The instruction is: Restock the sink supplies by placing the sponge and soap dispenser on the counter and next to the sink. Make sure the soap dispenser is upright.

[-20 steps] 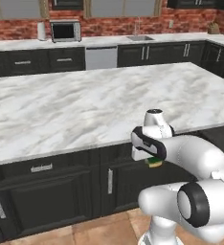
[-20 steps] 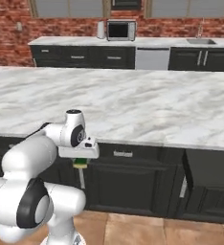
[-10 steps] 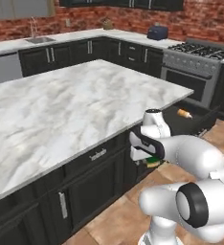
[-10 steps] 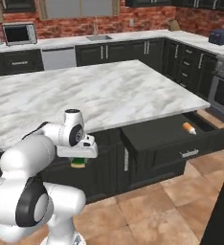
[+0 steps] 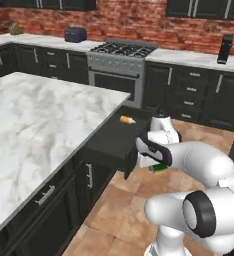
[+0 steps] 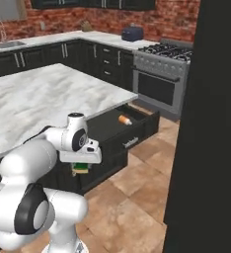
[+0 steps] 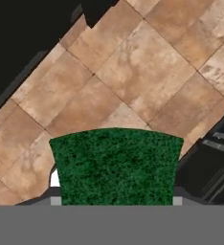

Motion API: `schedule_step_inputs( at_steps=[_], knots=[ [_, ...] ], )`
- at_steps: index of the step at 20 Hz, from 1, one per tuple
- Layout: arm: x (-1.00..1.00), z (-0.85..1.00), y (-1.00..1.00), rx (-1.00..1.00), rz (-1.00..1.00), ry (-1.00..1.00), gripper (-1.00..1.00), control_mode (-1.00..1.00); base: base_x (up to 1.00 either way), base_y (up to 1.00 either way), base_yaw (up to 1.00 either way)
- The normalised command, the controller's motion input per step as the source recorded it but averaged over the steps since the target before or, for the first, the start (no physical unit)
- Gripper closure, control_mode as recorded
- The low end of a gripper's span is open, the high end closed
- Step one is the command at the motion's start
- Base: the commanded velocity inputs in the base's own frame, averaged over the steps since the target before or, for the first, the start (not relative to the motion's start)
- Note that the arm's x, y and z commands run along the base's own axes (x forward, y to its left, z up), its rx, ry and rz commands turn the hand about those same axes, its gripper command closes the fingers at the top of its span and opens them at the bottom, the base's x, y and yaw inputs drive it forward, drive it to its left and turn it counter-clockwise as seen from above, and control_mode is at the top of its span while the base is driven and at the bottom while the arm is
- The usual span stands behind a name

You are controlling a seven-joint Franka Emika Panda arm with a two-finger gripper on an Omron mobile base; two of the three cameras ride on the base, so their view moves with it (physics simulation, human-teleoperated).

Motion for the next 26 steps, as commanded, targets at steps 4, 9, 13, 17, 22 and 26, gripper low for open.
schedule_step_inputs(
  at_steps=[4, 9, 13, 17, 22, 26],
  knots=[
    [0.00, 0.00, 0.00, 0.00, 0.00, 0.00, 1.00, 1.00, 0.51, 0.01, -0.60],
    [0.00, 0.00, 0.00, 0.00, 0.00, 0.00, 1.00, 1.00, 0.38, 0.07, -0.56],
    [0.00, 0.00, 0.00, 0.00, 0.00, 0.00, 1.00, 1.00, -0.30, 0.14, -0.46],
    [0.00, 0.00, 0.00, 0.00, 0.00, 0.00, 1.00, 1.00, -0.67, 0.45, -0.26],
    [0.00, 0.00, 0.00, 0.00, 0.00, 0.00, 1.00, 1.00, -0.98, 0.40, -0.21],
    [0.00, 0.00, 0.00, 0.00, 0.00, 0.00, 1.00, 1.00, -0.93, 0.48, -0.20]
  ],
)
